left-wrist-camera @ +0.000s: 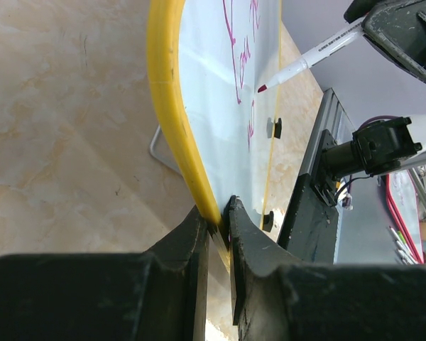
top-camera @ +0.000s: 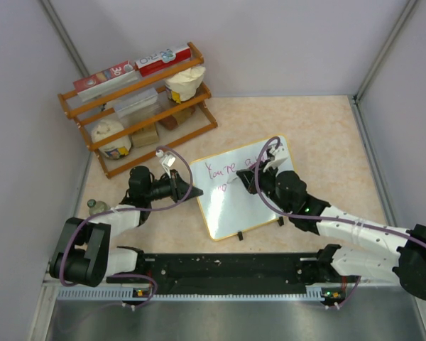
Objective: Write a sentence on the whiteboard
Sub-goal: Write a sentence on the whiteboard, then put down the whiteboard marker without the cap at the corner of the board.
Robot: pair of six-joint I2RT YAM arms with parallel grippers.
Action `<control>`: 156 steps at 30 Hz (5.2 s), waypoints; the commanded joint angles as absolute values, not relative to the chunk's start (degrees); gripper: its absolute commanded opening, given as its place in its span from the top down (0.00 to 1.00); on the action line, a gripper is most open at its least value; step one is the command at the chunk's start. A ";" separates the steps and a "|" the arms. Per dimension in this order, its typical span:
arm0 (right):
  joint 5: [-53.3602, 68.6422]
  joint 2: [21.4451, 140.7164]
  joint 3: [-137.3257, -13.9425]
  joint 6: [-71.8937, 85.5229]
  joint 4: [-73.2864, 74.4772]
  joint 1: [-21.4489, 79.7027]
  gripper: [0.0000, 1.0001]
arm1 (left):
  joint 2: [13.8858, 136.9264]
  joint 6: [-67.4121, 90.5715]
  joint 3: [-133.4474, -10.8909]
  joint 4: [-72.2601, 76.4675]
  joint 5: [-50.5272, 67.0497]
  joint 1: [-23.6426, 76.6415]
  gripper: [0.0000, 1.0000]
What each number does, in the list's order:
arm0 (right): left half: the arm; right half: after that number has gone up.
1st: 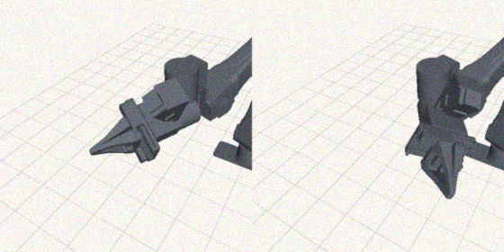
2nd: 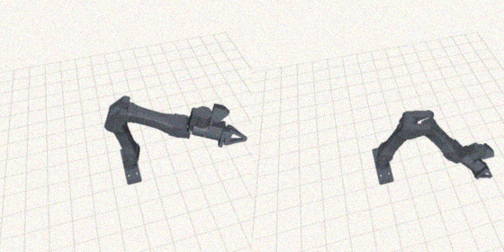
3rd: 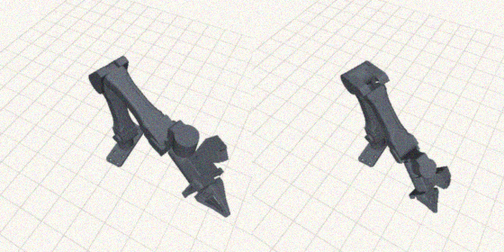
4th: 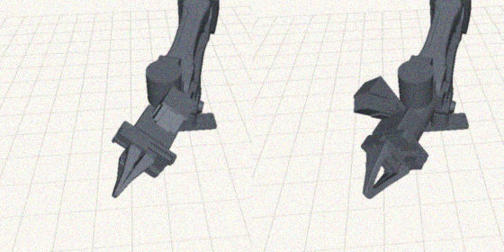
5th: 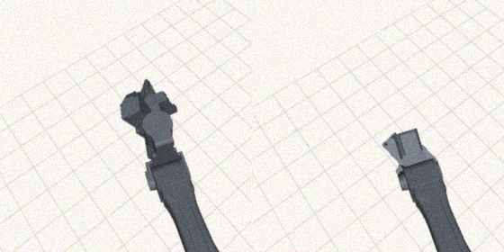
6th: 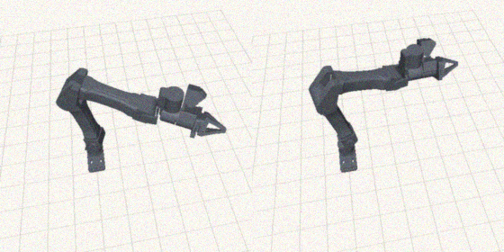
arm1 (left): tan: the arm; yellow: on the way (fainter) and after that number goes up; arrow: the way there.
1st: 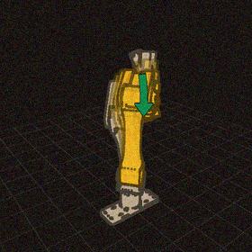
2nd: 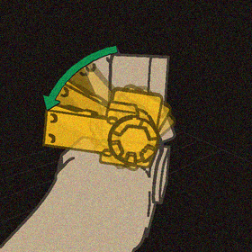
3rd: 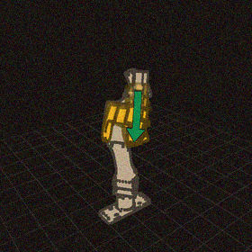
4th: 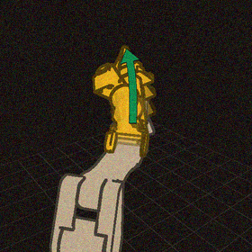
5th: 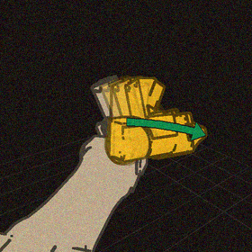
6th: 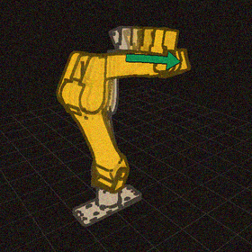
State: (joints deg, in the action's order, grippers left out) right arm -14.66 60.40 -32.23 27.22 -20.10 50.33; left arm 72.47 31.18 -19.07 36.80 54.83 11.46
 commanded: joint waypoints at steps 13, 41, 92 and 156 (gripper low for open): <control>-14.59 58.10 -27.78 29.09 -18.11 49.66 1.00 | 71.98 26.72 -19.07 38.50 52.29 11.43 1.00; -18.28 59.68 -32.70 27.77 -20.13 48.25 1.00 | 71.89 26.72 -18.99 38.58 52.29 11.43 1.00; -21.44 55.81 -28.91 28.92 -15.20 47.46 1.00 | 71.81 26.72 -19.07 38.50 52.29 11.43 1.00; -6.77 29.09 -19.95 48.60 6.94 45.70 1.00 | 47.48 25.49 -16.26 24.27 34.21 11.34 0.14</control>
State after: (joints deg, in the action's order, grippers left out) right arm -8.95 30.26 -19.92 44.56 4.54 46.19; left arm 54.83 26.81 -17.41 29.19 41.95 11.62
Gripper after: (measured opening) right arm 0.103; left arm 0.801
